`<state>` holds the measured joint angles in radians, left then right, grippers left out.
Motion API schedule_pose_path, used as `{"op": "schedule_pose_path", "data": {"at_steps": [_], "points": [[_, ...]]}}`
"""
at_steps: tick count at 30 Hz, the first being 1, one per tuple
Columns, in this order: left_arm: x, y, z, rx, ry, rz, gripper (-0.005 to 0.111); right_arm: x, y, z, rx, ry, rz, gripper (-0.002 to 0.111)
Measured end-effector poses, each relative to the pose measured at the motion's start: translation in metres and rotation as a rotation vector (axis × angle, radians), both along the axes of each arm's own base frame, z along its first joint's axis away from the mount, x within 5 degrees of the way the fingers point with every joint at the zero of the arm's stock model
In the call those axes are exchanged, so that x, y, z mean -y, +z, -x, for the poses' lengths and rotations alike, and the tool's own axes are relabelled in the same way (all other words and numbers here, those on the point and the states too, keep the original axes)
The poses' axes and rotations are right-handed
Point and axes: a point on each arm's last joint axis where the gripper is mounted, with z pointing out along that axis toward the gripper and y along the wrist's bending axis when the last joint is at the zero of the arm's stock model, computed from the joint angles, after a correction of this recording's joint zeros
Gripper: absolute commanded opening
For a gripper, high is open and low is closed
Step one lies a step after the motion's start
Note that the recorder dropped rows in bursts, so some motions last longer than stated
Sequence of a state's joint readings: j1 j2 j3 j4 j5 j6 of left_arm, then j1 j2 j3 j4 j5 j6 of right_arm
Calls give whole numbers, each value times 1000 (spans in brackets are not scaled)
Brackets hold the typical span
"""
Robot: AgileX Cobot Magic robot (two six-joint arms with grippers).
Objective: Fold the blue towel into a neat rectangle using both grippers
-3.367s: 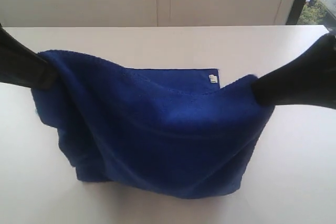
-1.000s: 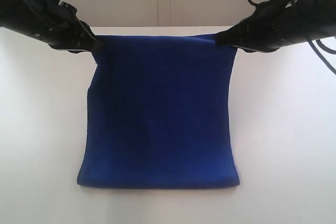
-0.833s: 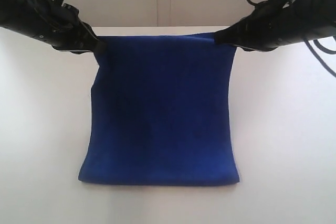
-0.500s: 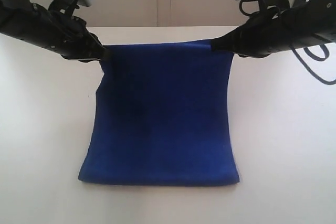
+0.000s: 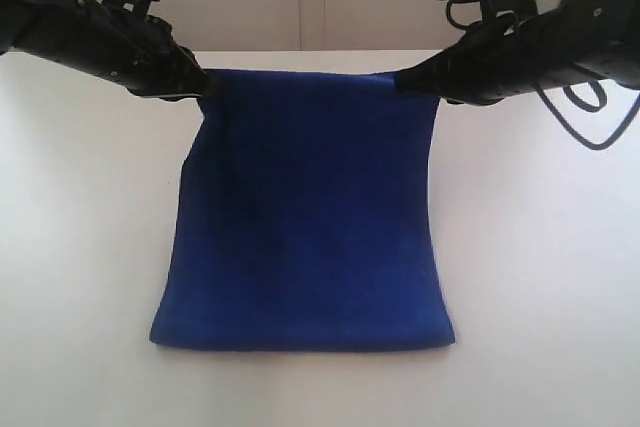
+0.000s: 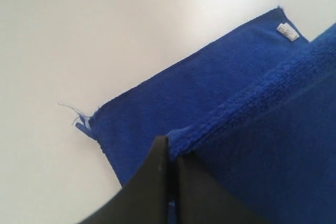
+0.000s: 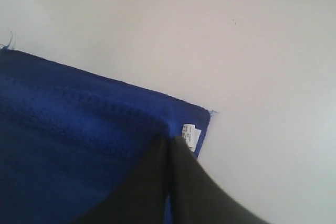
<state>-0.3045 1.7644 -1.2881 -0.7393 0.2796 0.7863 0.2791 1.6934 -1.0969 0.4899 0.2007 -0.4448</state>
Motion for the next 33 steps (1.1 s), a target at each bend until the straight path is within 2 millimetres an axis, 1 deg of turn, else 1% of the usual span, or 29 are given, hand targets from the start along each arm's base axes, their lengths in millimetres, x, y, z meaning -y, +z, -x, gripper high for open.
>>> {"op": "schedule_pose_path", "data": {"at_steps": [4,5,7,9,15,17,18,26,30,33], "points": [[1,-19,-8,-31,18,-14,0,-2,-16,-10,-27,-5,11,0],[1,-24,-10,-37,23,-19,0,-3,-17,-12,-26,-6,11,0],[2,-28,-13,-41,26,-21,0,-4,-18,-16,-21,-8,11,0],[3,-27,-15,-35,26,-20,0,-4,-16,-18,-12,-9,9,0],[5,-10,-24,21,36,2,0,-7,5,-28,52,-7,-8,0],[5,-10,-26,32,46,2,0,-8,4,-31,55,-9,-9,0],[5,-12,-27,31,51,2,0,-8,1,-32,50,-11,-6,0],[7,-55,-39,-48,87,-16,0,-10,-50,-47,-18,-35,31,0],[6,-72,-45,-65,112,-27,0,-9,-61,-51,-16,-49,40,0],[6,-80,-48,-68,125,-34,0,-9,-68,-53,-16,-56,45,0]]}}
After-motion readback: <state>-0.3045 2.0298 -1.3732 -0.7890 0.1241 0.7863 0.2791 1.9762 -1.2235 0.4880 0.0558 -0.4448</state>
